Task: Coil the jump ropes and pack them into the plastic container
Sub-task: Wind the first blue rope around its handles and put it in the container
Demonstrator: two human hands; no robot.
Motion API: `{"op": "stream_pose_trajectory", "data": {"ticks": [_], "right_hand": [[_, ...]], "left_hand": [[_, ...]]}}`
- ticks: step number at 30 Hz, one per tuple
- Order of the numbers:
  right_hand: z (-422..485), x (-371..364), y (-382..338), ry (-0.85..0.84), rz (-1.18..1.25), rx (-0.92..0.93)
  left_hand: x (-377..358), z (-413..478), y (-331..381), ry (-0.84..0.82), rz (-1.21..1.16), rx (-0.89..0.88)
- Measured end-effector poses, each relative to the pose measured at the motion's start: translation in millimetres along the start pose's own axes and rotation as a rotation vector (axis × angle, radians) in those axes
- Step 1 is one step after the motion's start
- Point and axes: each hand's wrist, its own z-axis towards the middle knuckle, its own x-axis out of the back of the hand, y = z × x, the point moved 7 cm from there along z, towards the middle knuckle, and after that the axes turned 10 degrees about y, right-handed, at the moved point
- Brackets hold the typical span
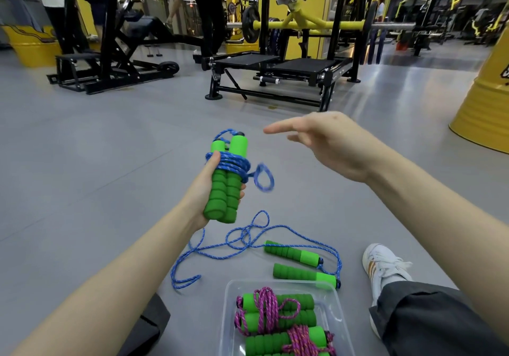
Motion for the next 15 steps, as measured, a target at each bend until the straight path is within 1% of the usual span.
{"op": "stream_pose_trajectory", "data": {"ticks": [2,3,5,6,7,8,11,12,15], "right_hand": [[0,-6,-5,-0.006,0.067,0.051],[1,-9,-2,0.023,0.074,0.054],[4,-10,12,0.171,0.076,0.034],[5,-8,22,0.249,0.048,0.019],[5,-7,35,0.279,-0.023,-0.016],[4,-9,49,0.241,-0.113,-0.068],[-6,-25,90,0.009,-0.303,-0.200],[-10,-30,98,-0.025,-0.322,-0.228],[-11,-33,108,-0.008,-0.248,-0.279]], "left_hand": [[4,-1,2,-0.004,-0.012,0.009],[2,-4,3,-0.019,-0.004,0.009],[-9,-10,6,-0.060,0.014,0.004],[-15,-12,7,-0.083,0.019,0.004],[-21,-14,8,-0.107,0.023,0.007],[-25,-15,9,-0.128,0.029,0.012],[-33,-16,7,-0.201,0.073,0.040],[-35,-17,6,-0.221,0.096,0.047],[-37,-18,6,-0.242,0.101,0.042]]}}
